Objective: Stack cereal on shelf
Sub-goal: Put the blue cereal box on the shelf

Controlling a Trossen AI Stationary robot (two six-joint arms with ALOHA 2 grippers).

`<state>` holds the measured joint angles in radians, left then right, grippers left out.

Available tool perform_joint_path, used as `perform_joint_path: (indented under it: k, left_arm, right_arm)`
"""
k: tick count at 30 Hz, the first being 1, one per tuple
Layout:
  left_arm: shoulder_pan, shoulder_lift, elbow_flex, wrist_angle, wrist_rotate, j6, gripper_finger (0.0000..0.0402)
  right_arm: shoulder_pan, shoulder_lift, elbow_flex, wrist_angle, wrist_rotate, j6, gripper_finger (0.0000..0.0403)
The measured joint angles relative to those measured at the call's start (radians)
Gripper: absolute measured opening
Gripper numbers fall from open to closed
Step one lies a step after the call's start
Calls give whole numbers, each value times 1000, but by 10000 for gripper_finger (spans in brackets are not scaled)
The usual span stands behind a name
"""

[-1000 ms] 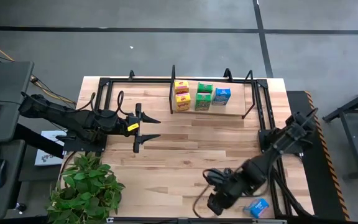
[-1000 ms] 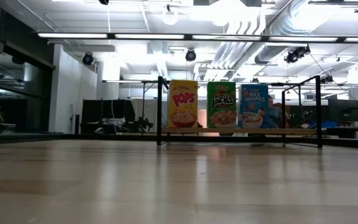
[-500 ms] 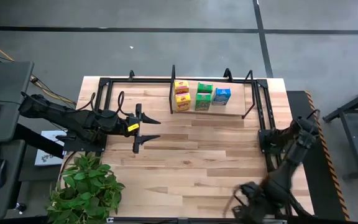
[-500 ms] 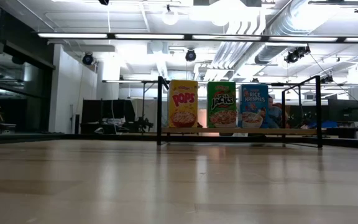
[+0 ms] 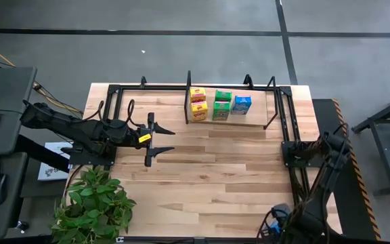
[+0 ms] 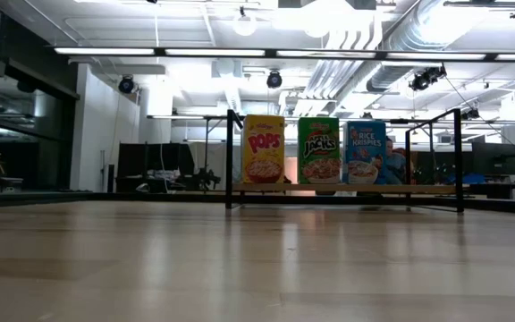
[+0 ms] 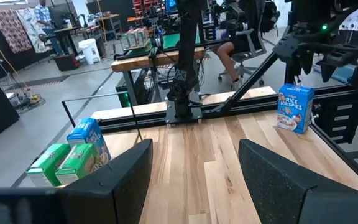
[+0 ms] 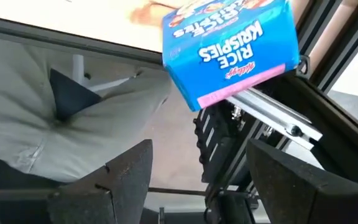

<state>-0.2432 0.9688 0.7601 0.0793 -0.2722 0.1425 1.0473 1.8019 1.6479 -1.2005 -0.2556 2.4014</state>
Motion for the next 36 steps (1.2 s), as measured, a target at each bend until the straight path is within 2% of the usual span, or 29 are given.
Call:
perform_joint_path:
  k: [14, 21, 27, 30, 33, 36]
  left_arm:
    - [0, 0, 0, 1, 0, -7, 230]
    - [0, 0, 0, 1, 0, -7, 230]
    - [0, 0, 0, 1, 0, -7, 230]
    - [0, 0, 0, 1, 0, -7, 230]
    - [0, 0, 0, 1, 0, -8, 230]
    - [0, 0, 0, 1, 0, -8, 230]
  right_arm:
    - [-34, 50, 0, -33, 20, 8, 252]
    - [-17, 50, 0, -41, -93, 25, 252]
    - [21, 50, 0, 51, -85, -49, 252]
    - [35, 52, 0, 90, -40, -83, 252]
    - [37, 74, 0, 71, -5, -125, 252]
    - [34, 99, -1, 60, -14, -180, 252]
